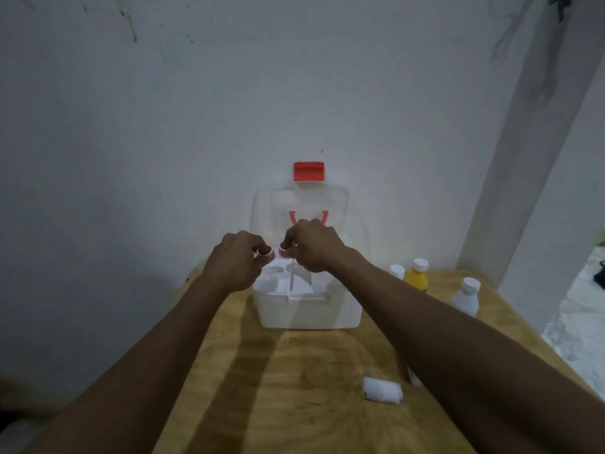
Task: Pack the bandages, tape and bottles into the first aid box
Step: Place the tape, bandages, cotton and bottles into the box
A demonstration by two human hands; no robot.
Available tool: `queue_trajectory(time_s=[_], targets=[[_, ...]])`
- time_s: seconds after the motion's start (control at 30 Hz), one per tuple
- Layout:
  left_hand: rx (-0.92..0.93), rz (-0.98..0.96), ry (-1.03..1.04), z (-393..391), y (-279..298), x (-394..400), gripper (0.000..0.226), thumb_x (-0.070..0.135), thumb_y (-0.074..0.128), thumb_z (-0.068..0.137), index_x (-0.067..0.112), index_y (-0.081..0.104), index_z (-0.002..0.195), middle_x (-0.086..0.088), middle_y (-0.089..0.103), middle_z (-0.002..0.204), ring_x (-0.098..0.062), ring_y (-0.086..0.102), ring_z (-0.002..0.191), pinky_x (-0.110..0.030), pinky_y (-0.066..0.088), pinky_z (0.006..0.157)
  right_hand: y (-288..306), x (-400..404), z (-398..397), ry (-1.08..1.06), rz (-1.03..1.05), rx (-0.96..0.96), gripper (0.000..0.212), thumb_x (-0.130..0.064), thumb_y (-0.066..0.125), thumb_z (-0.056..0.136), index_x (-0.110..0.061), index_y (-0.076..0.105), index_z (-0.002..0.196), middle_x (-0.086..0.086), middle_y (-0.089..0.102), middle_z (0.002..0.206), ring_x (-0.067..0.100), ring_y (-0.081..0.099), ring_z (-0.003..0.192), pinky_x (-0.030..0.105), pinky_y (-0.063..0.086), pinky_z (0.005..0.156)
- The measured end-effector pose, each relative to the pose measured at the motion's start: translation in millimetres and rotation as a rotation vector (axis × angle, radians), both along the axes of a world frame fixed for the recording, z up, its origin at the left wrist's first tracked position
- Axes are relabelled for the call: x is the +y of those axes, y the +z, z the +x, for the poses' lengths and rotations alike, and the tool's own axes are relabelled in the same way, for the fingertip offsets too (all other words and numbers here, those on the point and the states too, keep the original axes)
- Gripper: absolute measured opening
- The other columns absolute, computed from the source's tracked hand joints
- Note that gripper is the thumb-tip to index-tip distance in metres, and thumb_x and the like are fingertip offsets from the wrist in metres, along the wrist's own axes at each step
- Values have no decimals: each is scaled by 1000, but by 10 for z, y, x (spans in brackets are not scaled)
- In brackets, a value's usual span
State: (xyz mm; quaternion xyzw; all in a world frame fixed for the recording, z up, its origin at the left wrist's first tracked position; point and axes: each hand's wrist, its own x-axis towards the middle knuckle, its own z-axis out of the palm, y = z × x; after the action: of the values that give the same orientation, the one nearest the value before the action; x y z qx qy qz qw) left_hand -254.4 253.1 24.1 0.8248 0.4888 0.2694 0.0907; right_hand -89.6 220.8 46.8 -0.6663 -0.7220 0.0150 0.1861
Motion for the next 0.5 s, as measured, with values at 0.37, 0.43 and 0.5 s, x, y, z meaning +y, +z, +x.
queue_trajectory(time_s=[0.37,0.43,0.5], targets=[[100,-81,24,155,-142,205,22,29,71,87,15,78,103,-4,77,101,-16,66,79,-31,54,72,-194,361,4,7,-61,-68,20,-23,74,87,-16,78,105,1,77,101,20,70,86,39,55,83],[123,-91,10,138,-120,208,21,29,70,88,16,79,102,-5,78,98,-17,67,78,-33,57,73,-217,393,-15,4,-55,-73,18,-21,76,85,-18,79,102,0,78,99,20,69,87,43,56,85],[128,-96,1,125,-107,208,21,30,70,88,17,79,102,-5,78,98,-18,68,79,-36,58,75,-238,409,-32,-2,-56,-50,18,-22,77,84,-17,79,101,0,78,97,21,69,86,45,56,87]])
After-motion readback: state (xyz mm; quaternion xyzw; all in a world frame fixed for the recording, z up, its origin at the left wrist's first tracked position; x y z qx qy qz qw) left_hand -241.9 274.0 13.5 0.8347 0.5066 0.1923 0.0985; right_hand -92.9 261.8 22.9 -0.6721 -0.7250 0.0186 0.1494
